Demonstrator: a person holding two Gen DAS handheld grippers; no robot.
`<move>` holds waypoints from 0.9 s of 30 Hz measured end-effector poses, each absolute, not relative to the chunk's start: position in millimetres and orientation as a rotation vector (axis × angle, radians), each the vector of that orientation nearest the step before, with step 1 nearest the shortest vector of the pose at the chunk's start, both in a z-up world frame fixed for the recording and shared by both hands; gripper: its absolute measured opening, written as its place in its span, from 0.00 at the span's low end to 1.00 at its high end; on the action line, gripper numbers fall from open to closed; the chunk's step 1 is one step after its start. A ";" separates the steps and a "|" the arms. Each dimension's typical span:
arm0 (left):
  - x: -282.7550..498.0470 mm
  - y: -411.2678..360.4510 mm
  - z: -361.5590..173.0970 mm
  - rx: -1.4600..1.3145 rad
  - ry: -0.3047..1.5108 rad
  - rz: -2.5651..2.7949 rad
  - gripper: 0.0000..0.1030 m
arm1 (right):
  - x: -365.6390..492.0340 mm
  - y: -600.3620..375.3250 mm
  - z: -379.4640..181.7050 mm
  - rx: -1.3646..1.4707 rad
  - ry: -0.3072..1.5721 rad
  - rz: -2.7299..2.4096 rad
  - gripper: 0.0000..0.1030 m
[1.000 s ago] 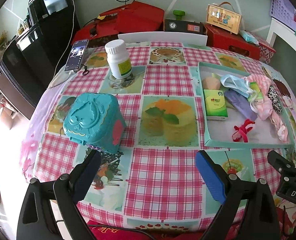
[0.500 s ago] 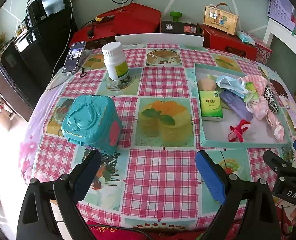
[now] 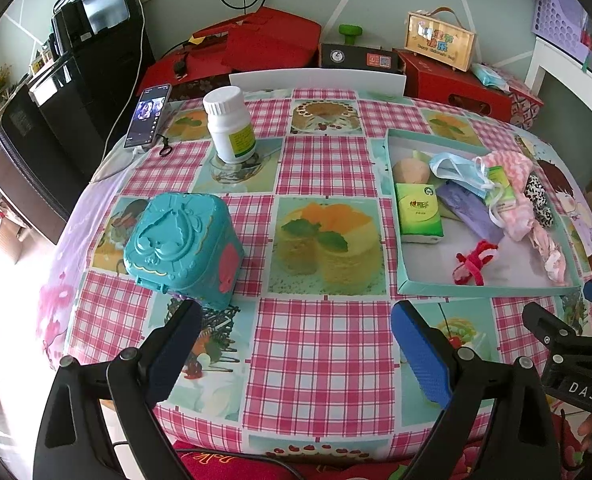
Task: Organize soft objects
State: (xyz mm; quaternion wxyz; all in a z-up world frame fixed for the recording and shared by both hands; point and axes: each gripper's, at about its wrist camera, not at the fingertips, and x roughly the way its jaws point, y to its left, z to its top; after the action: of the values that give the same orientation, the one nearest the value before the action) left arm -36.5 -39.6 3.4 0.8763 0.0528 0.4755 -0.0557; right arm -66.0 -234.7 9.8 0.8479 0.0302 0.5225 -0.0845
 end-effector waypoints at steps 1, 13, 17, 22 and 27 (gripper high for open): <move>-36.3 -39.7 4.3 0.110 0.992 -0.117 0.93 | -65.8 -234.3 9.3 0.064 1.101 -0.179 1.00; -36.8 -39.5 5.1 0.111 0.992 -0.117 0.93 | -66.0 -234.1 9.4 0.065 1.103 -0.179 1.00; -36.9 -39.5 5.5 0.111 0.992 -0.117 0.93 | -66.2 -234.3 9.0 0.064 1.103 -0.178 1.00; -36.8 -39.3 5.4 0.110 0.992 -0.118 0.93 | -66.1 -234.2 9.1 0.065 1.103 -0.178 1.00; -36.5 -39.6 6.5 0.107 0.994 -0.117 0.93 | -66.0 -234.1 9.3 0.064 1.103 -0.178 1.00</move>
State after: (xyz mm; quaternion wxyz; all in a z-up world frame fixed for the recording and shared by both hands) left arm -36.5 -39.6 6.5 0.8760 0.0512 0.4764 -0.0560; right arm -66.0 -234.1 9.3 0.8474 0.0303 0.5233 -0.0844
